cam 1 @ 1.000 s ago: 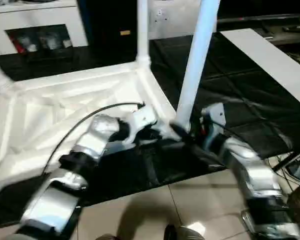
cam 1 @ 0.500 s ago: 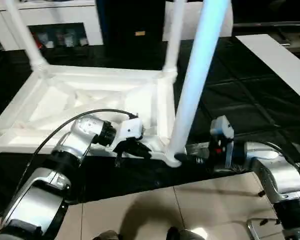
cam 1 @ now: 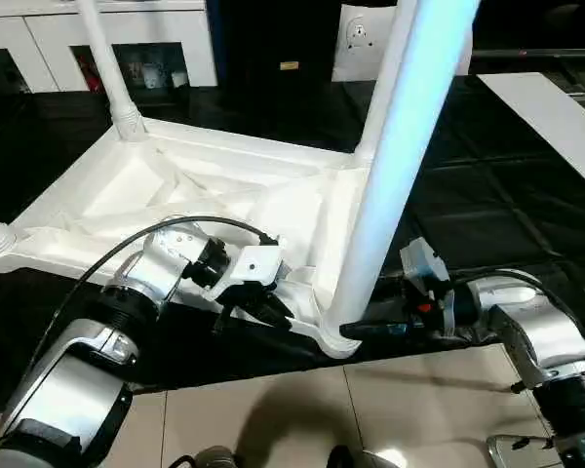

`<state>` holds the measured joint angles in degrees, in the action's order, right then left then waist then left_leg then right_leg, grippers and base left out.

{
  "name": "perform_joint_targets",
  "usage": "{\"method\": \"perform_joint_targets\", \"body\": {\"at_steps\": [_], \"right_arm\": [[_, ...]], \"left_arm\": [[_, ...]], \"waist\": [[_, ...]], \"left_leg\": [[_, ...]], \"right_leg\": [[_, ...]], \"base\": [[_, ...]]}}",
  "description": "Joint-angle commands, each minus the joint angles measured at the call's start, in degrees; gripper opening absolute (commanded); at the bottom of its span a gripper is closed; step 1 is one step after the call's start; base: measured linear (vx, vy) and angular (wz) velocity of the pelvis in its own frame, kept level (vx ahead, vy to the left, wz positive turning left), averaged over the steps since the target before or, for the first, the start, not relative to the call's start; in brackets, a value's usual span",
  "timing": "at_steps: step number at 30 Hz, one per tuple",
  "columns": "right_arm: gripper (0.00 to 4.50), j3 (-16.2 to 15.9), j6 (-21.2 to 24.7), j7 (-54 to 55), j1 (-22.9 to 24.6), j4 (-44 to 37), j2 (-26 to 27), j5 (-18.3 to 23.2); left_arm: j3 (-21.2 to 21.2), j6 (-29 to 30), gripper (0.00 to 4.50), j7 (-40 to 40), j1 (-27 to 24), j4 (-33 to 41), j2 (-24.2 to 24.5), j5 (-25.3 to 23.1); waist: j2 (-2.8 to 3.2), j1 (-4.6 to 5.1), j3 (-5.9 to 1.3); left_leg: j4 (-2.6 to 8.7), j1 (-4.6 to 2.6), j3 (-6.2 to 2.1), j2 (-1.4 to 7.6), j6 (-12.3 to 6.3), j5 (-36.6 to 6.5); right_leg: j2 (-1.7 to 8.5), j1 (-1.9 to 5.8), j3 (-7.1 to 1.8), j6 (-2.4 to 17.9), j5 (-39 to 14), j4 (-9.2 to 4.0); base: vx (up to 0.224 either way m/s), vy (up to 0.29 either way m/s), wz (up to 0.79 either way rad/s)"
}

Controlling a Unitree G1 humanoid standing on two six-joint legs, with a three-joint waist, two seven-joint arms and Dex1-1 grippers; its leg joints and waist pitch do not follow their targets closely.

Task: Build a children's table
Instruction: Rotate leg to tighten

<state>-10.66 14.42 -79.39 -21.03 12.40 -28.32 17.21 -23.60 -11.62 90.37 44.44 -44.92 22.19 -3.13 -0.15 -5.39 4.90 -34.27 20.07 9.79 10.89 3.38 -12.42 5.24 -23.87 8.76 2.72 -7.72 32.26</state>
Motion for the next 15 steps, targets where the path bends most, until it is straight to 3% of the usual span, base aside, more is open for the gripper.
{"method": "perform_joint_targets", "body": {"at_steps": [1,8,9,12,14,15], "right_arm": [[2.22,-0.3,-0.7,-1.2,-1.2,0.1,-0.3,0.6],[1.95,-0.8,-0.2,-1.8,-0.5,-0.7,-0.1,0.9],[1.95,-0.4,1.7,0.1,0.9,-2.5,0.5,1.8],[1.95,0.2,4.3,4.9,2.6,-5.2,2.2,2.0],[1.95,1.1,6.9,9.7,3.8,-7.2,4.4,2.3],[1.95,1.5,8.2,13.0,4.5,-8.1,5.9,2.1]], "left_arm": [[-2.4,-1.3,0.00,2.1,1.1,0.5,-0.7,-0.7],[-2.0,-1.7,0.00,2.1,1.2,-0.1,-0.8,-1.0],[-0.4,0.4,0.00,0.2,0.8,0.2,-1.7,0.0],[2.0,4.3,0.00,-3.3,0.2,1.5,-3.4,2.1],[3.2,6.5,0.00,-6.8,-0.2,2.2,-4.5,2.7],[3.6,7.7,0.00,-9.1,-0.4,2.6,-5.1,2.6]], "waist": [[-0.74,0.30,-4.64],[-0.72,0.31,-4.63],[-0.45,0.28,-4.57],[-0.45,0.31,-4.45],[-0.19,0.46,-4.21],[-0.33,0.66,-4.09]], "left_leg": [[3.65,0.05,-0.35,2.73,-6.01,-2.7],[3.62,0.08,-0.36,2.72,-6.04,-2.5],[3.66,0.07,-0.42,2.76,-6.00,-2.6],[3.77,0.05,-0.43,2.88,-5.67,-2.9],[3.94,-0.05,-0.50,2.89,-4.76,-4.1],[4.02,-0.18,-0.50,2.59,-3.76,-5.9]], "right_leg": [[4.33,4.26,-4.07,8.4,-17.6,-3.07],[4.21,4.25,-4.04,8.1,-17.3,-3.09],[4.23,4.23,-4.00,8.1,-17.4,-3.10],[4.15,4.27,-4.03,8.1,-17.4,-3.26],[4.17,4.18,-3.94,7.7,-19.3,-3.66],[4.24,4.20,-3.72,6.5,-22.8,-4.27]], "base": [[0.000,0.000,0.00],[0.000,0.000,0.00],[0.000,0.000,0.00],[0.000,0.000,0.00],[0.000,0.000,0.00],[0.000,0.000,0.00]]}}
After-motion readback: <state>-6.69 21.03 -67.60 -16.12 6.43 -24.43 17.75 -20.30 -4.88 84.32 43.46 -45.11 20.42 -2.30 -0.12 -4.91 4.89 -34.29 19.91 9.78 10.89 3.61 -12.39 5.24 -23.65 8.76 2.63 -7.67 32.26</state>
